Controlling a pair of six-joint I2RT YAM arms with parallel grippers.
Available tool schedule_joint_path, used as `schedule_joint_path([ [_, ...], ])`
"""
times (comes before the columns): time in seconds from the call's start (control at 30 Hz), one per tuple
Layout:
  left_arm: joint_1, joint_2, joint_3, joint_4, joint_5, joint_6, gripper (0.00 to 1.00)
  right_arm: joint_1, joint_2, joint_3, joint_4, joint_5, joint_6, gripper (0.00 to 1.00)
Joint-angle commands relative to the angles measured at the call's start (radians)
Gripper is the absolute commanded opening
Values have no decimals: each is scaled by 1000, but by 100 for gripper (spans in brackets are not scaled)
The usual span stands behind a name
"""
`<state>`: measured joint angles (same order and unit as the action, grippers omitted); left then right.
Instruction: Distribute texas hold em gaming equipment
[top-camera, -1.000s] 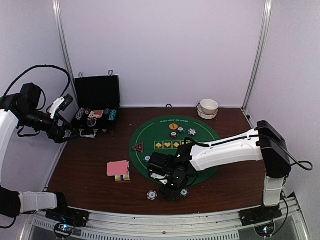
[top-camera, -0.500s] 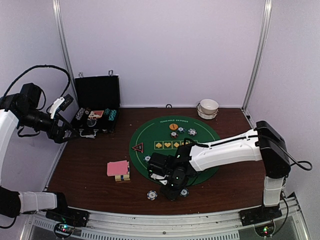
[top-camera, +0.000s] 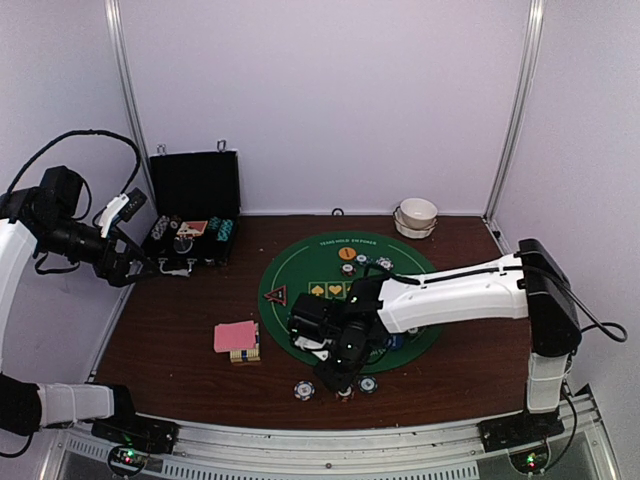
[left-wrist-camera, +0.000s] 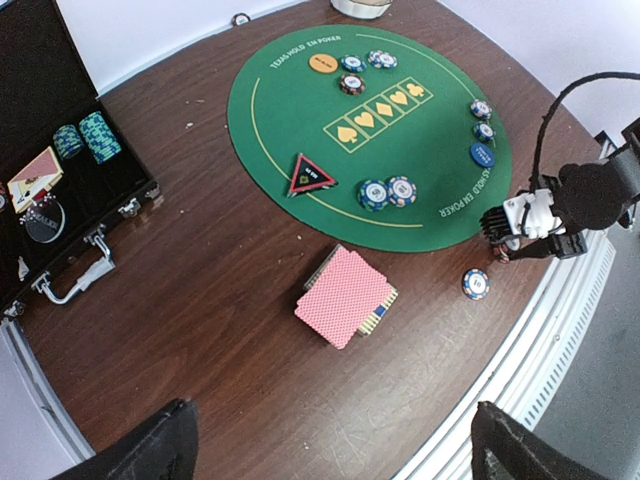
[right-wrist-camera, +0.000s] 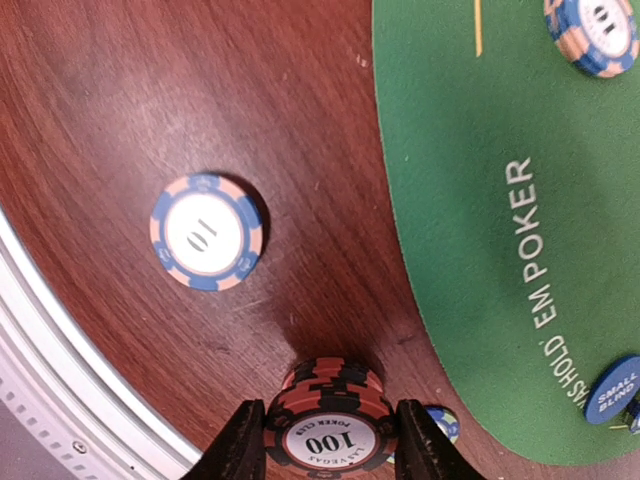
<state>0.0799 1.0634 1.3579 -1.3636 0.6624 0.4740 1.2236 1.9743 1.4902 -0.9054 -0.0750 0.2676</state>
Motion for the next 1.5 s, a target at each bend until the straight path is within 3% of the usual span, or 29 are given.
schedule_joint_path([
  [0.0,8,-12,12,-5,17,6,98,-12,-37,70,-52,57,-4,38],
  [0.13,8,-13,13,-4,18,7,98,-57,-15,121,-53,70,25,31],
  [0.4,8,-24,9,-3,10,8,98,-142,49,213,-19,81,52,31],
  [0.8,8,-14,10,-3,20,14,98,-140,176,230,53,13,88,34],
  [1.47,8,-3,12,-2,38,11,98,-144,253,256,152,94,167,37],
])
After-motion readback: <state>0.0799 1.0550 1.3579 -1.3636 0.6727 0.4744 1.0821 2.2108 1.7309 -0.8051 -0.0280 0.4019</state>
